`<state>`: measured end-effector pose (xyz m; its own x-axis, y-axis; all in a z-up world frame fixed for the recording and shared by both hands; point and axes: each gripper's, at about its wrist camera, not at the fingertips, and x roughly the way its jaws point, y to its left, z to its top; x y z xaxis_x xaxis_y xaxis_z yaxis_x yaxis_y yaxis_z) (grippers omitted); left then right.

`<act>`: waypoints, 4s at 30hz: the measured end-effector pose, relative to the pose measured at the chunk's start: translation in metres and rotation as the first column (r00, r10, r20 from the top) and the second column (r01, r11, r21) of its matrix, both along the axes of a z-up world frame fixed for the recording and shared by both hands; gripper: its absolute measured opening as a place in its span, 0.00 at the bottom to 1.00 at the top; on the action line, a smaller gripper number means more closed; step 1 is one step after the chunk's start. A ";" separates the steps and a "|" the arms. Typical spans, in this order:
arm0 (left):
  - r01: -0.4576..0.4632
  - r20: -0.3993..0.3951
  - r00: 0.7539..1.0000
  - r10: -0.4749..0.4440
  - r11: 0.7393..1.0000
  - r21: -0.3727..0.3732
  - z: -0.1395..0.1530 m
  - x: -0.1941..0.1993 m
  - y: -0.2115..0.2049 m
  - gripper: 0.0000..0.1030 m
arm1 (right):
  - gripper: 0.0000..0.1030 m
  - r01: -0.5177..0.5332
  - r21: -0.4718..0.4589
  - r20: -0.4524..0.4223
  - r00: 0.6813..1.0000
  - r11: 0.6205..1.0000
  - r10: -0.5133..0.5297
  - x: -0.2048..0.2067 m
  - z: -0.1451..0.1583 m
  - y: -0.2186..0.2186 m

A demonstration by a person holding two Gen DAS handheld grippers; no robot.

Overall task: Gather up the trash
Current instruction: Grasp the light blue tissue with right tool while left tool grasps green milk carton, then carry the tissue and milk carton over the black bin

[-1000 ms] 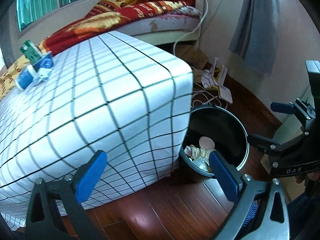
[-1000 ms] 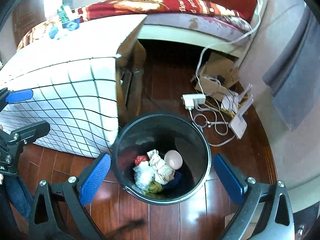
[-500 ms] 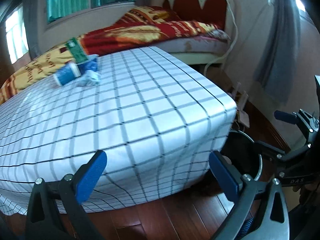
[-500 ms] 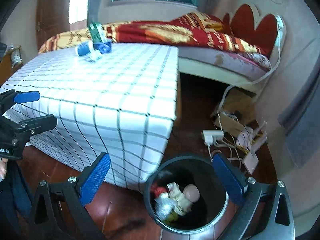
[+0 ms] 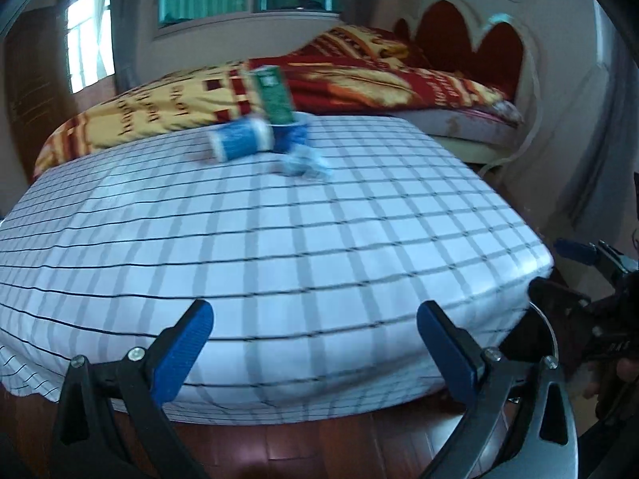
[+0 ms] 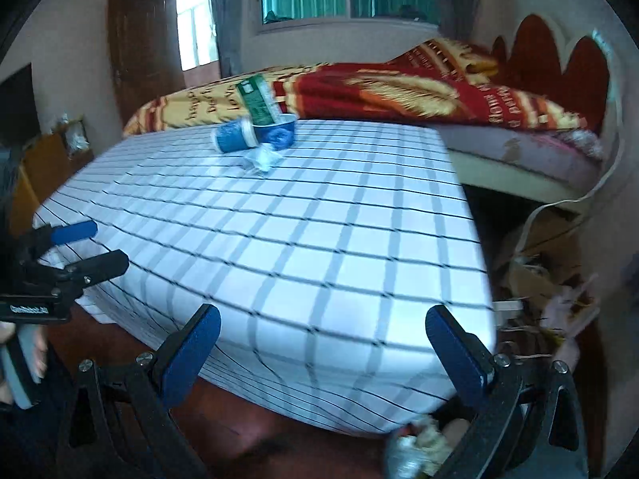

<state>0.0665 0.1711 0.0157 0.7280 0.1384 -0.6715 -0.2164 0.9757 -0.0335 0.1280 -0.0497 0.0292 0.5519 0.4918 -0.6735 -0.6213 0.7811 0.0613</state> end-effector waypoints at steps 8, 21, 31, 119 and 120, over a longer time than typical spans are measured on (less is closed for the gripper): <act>-0.110 0.034 0.993 0.109 0.994 0.019 0.006 0.021 0.080 0.98 | 1.00 -0.057 -0.002 0.041 0.998 0.998 0.057 0.044 0.017 0.091; -0.112 0.014 0.994 0.112 0.993 -0.022 -0.015 0.074 0.119 0.92 | 0.88 -0.128 -0.051 0.008 0.992 0.990 0.128 0.125 0.003 0.202; -0.105 0.002 0.994 0.106 0.993 -0.052 -0.018 0.116 0.132 0.90 | 0.42 -0.168 -0.071 -0.136 0.978 0.983 0.157 0.186 -0.042 0.247; 0.635 0.080 0.773 -0.630 0.769 -0.075 0.020 0.042 -0.255 0.38 | 0.27 0.373 -0.003 -0.044 0.927 0.928 -0.373 -0.026 0.005 -0.232; 0.642 0.076 0.767 -0.637 0.763 -0.077 0.017 0.041 -0.259 0.38 | 0.27 0.378 -0.006 -0.048 0.924 0.926 -0.378 -0.027 0.003 -0.235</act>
